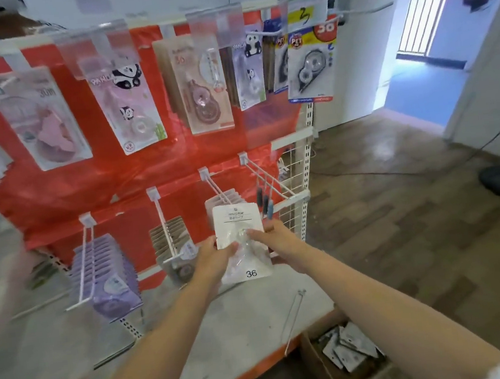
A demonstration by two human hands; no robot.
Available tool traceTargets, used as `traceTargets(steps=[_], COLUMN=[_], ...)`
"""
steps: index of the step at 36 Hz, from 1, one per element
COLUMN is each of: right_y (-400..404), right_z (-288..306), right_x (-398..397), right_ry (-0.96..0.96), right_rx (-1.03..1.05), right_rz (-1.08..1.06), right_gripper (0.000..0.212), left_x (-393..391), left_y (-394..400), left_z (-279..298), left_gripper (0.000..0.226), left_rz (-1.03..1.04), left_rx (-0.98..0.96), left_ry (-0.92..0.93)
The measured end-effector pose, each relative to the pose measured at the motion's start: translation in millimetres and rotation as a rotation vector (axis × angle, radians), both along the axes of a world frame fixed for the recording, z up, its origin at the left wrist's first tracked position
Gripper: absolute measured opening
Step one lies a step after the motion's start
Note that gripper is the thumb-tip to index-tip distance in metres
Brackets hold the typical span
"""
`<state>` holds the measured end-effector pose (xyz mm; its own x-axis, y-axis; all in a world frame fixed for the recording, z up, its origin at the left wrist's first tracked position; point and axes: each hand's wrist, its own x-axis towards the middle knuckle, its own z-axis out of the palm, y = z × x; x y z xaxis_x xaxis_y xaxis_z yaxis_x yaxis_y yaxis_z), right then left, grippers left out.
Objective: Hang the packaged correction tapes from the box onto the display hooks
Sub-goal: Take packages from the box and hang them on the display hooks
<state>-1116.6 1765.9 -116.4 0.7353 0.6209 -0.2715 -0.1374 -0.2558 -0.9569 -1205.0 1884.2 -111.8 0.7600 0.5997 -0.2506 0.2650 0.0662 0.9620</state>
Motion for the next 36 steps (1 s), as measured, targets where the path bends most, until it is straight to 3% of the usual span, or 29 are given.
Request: traceTargets(steps=[2, 8, 13, 18, 29, 36], right_y=[-5, -21, -27, -27, 3, 9], right_z=[-8, -25, -46, -61, -58, -70], right_x=[-1, -4, -5, -2, 27, 47], right_ry=[0.062, 0.103, 0.146, 0.151, 0.072, 0.073], right_rx=[0.056, 0.121, 0.082, -0.032, 0.026, -0.067], right_rz=[0.002, 0.005, 0.006, -0.058, -0.028, -0.028], right_gripper=[0.036, 0.041, 0.047, 0.043, 0.033, 0.042], left_x=[1, -1, -11, -21, -22, -19], left_y=[-7, -13, -3, 6, 27, 25], left_z=[0, -7, -22, -31, -41, -44], left_gripper=[0.021, 0.034, 0.007, 0.012, 0.024, 0.022], left_rz=[-0.052, -0.312, -0.485, -0.6, -0.457, -0.402], left_rx=[0.008, 0.191, 0.581, 0.887, 0.944, 0.932], left_ry=[-0.016, 0.131, 0.276, 0.378, 0.443, 0.462])
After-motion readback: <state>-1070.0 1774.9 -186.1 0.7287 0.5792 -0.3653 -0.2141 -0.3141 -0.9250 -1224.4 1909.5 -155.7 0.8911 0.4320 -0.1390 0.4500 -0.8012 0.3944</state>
